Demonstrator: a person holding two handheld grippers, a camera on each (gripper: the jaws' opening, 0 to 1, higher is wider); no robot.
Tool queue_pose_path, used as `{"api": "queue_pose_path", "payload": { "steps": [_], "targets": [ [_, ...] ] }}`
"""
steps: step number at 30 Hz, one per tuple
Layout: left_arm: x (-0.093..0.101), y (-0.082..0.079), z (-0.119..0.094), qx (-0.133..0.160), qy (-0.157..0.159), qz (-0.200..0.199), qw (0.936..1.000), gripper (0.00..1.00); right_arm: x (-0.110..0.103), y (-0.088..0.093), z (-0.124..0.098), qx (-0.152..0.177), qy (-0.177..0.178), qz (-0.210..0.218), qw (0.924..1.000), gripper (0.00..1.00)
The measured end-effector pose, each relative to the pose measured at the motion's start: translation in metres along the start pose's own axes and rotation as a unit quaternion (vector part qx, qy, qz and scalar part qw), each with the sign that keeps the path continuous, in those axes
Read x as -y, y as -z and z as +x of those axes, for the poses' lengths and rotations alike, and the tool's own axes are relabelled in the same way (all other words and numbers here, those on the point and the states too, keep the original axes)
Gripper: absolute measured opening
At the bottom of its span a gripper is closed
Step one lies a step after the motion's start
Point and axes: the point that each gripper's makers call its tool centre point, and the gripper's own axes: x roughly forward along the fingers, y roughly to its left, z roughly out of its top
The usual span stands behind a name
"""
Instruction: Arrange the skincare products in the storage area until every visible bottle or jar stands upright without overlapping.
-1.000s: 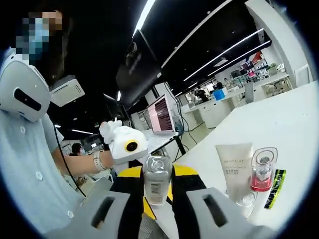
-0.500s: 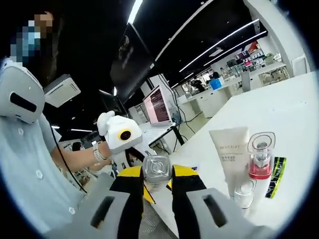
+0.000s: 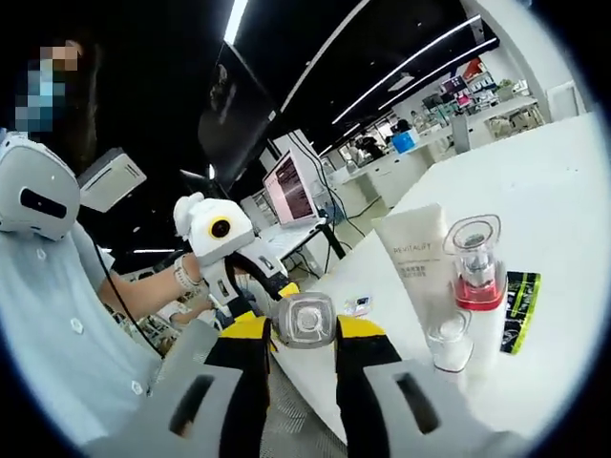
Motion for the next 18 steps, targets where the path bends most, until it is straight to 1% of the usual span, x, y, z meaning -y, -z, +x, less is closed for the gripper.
{"api": "queue_pose_path", "payload": {
  "steps": [3,6,7,9,10,11,12,13,14,15,16,17,18],
  "targets": [
    [-0.001,-0.002,-0.001,-0.002,-0.004,0.006,1.0,0.18,0.001,0.005,0.001,-0.016,0.006,-0.009,0.9998,0.29],
    [-0.001,0.0,-0.001,-0.009,-0.003,0.004,0.9999,0.18,0.003,0.008,0.004,-0.026,0.008,-0.01,0.9996,0.29],
    [-0.002,0.002,-0.001,-0.012,-0.005,0.006,0.9999,0.18,0.004,0.012,0.005,-0.036,0.01,-0.005,0.9993,0.29],
    [-0.004,0.005,-0.002,-0.018,-0.007,0.003,0.9998,0.18,0.009,0.022,0.006,-0.065,0.025,-0.021,0.9973,0.29],
    [-0.005,0.006,-0.002,-0.02,-0.007,0.002,0.9998,0.18,0.011,0.026,0.007,-0.079,0.031,-0.033,0.9958,0.27],
    [-0.003,0.007,-0.003,-0.021,-0.006,0.001,0.9998,0.18,0.016,0.032,0.007,-0.097,0.046,-0.042,0.9933,0.24],
    [-0.003,0.008,-0.003,-0.022,-0.007,0.0,0.9997,0.18,0.017,0.035,0.008,-0.104,0.05,-0.04,0.9925,0.22],
    [-0.003,0.008,-0.003,-0.021,-0.008,-0.002,0.9997,0.18,0.015,0.037,0.012,-0.103,0.042,-0.036,0.9932,0.21],
    [-0.003,0.009,-0.003,-0.021,-0.007,-0.004,0.9998,0.18,0.014,0.04,0.015,-0.105,0.038,-0.027,0.9934,0.23],
    [-0.002,0.01,-0.001,-0.022,-0.007,-0.005,0.9997,0.18,0.013,0.044,0.017,-0.112,0.034,-0.021,0.993,0.23],
    [-0.004,0.012,0.0,-0.025,-0.008,-0.004,0.9996,0.18,0.015,0.055,0.018,-0.143,0.041,-0.018,0.9887,0.22],
    [-0.005,0.013,0.0,-0.029,-0.01,-0.002,0.9995,0.18,0.019,0.06,0.018,-0.161,0.052,-0.033,0.985,0.21],
    [-0.005,0.015,0.001,-0.032,-0.011,-0.002,0.9994,0.18,0.024,0.063,0.018,-0.178,0.067,-0.063,0.9798,0.22]
  ]
}}
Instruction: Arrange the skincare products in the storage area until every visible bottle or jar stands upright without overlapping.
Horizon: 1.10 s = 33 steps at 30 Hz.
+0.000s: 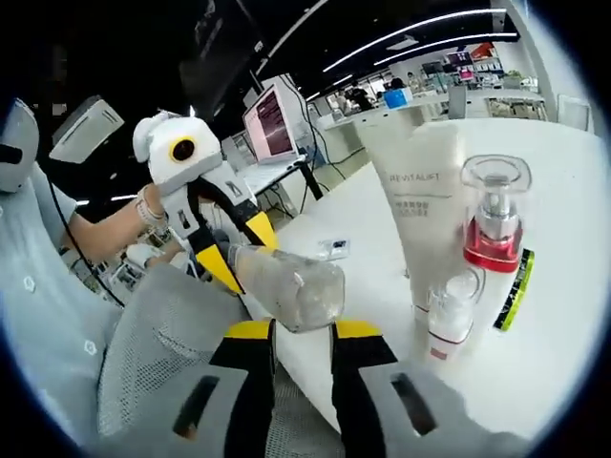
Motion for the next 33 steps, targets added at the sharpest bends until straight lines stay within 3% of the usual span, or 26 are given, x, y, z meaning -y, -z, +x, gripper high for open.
{"api": "queue_pose_path", "payload": {
  "steps": [2,4,6,9,12,15,21,26,28,29,31,33],
  "targets": [
    [-0.001,0.001,-0.001,0.002,0.0,-0.005,1.0,0.18,0.0,0.005,0.002,-0.02,0.004,-0.011,0.9997,0.23],
    [-0.003,0.003,-0.002,0.0,-0.004,-0.008,1.0,0.18,0.003,0.003,0.001,-0.013,0.017,-0.014,0.9997,0.24],
    [-0.009,0.013,-0.003,-0.028,-0.017,-0.002,0.9995,0.18,0.008,0.003,-0.003,-0.017,0.029,-0.025,0.9991,0.24],
    [-0.01,0.019,-0.001,-0.045,-0.018,-0.007,0.9988,0.18,0.013,-0.001,-0.009,-0.01,0.047,-0.038,0.9981,0.24],
    [-0.017,0.035,0.0,-0.093,-0.032,0.003,0.9952,0.18,0.01,-0.008,-0.011,0.003,0.052,-0.055,0.9971,0.24],
    [-0.018,0.042,0.004,-0.11,-0.03,0.0,0.9935,0.18,0.01,-0.011,-0.01,-0.004,0.064,-0.093,0.9936,0.25],
    [-0.023,0.055,0.006,-0.151,-0.032,0.014,0.988,0.18,-0.007,-0.019,0.011,-0.014,0.04,-0.162,0.9858,0.26],
    [-0.022,0.057,0.005,-0.167,-0.027,0.02,0.9855,0.18,-0.016,-0.02,0.037,-0.047,0.024,-0.258,0.9648,0.28],
    [-0.023,0.056,0.005,-0.167,-0.027,0.018,0.9854,0.18,-0.016,-0.012,0.048,-0.079,0.021,-0.302,0.9499,0.28],
    [-0.023,0.056,0.004,-0.169,-0.025,0.016,0.9851,0.18,-0.015,-0.008,0.053,-0.097,0.023,-0.335,0.9368,0.29],
    [-0.022,0.057,0.004,-0.174,-0.024,0.02,0.9842,0.18,-0.014,-0.002,0.061,-0.12,0.023,-0.375,0.9188,0.3],
    [-0.021,0.058,0.004,-0.181,-0.022,0.022,0.983,0.18,-0.016,-0.001,0.066,-0.127,0.017,-0.399,0.9078,0.29]
  ]
}}
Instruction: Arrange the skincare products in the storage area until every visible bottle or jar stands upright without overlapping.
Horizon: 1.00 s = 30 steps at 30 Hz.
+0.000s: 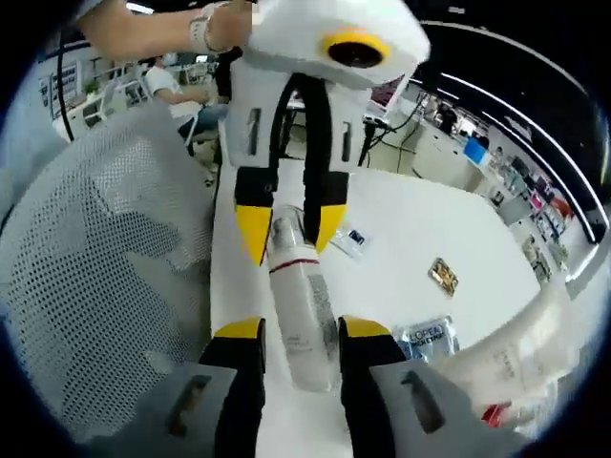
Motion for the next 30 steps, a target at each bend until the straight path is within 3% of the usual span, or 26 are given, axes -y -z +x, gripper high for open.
{"api": "queue_pose_path", "payload": {
  "steps": [10,17,20,22,27,30],
  "targets": [
    [0.005,0.001,0.003,-0.025,0.006,-0.012,0.9996,0.18,-0.003,-0.008,0.008,-0.001,-0.001,-0.028,0.9996,0.24],
    [0.007,-0.004,0.001,-0.012,0.012,-0.021,0.9996,0.19,-0.001,-0.005,0.005,0.001,0.001,-0.021,0.9998,0.22],
    [0.007,-0.007,0.0,0.006,0.011,-0.007,0.9999,0.2,0.002,-0.004,0.003,0.012,0.002,-0.014,0.9998,0.21],
    [0.003,-0.016,0.0,0.045,0.002,0.007,0.999,0.2,0.006,-0.001,0.001,0.011,0.008,-0.012,0.9998,0.21],
    [0.0,-0.021,-0.007,0.095,0.006,-0.024,0.9952,0.21,0.008,-0.002,-0.006,0.041,0.002,0.033,0.9986,0.21],
    [-0.004,-0.02,-0.011,0.108,-0.001,-0.024,0.9939,0.21,0.012,-0.002,-0.011,0.063,0.008,0.067,0.9957,0.21]
  ]
}}
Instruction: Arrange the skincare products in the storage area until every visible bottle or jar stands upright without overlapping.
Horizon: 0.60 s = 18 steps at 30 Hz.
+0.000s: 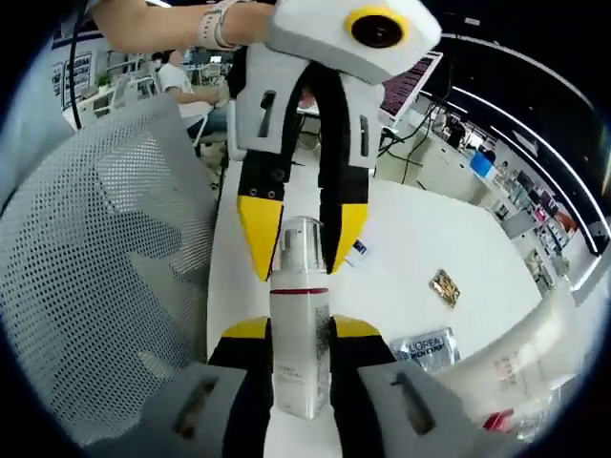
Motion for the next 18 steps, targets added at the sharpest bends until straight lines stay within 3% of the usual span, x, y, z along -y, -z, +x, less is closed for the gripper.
{"api": "queue_pose_path", "payload": {
  "steps": [5,8,10,13,15,16,18],
  "targets": [
    [-0.001,-0.015,-0.009,0.082,0.016,-0.051,0.9952,0.22,0.0,-0.004,-0.011,0.047,-0.012,0.073,0.9961,0.21],
    [-0.002,-0.026,-0.015,0.133,0.026,-0.079,0.9876,0.26,0.0,-0.012,-0.019,0.095,-0.023,0.126,0.9872,0.21],
    [-0.001,-0.034,-0.019,0.168,0.036,-0.076,0.9822,0.24,0.003,-0.016,-0.025,0.122,-0.024,0.159,0.9793,0.21],
    [-0.001,-0.045,-0.026,0.216,0.048,-0.098,0.9703,0.24,0.006,-0.024,-0.033,0.161,-0.031,0.191,0.9678,0.21],
    [0.002,-0.054,-0.032,0.251,0.065,-0.116,0.9588,0.24,0.008,-0.029,-0.038,0.184,-0.04,0.22,0.9572,0.21],
    [0.002,-0.058,-0.035,0.268,0.071,-0.119,0.9535,0.24,0.008,-0.03,-0.039,0.188,-0.041,0.222,0.9557,0.21],
    [0.001,-0.069,-0.042,0.306,0.082,-0.138,0.9383,0.25,0.004,-0.038,-0.043,0.212,-0.059,0.231,0.9478,0.21]
  ]
}}
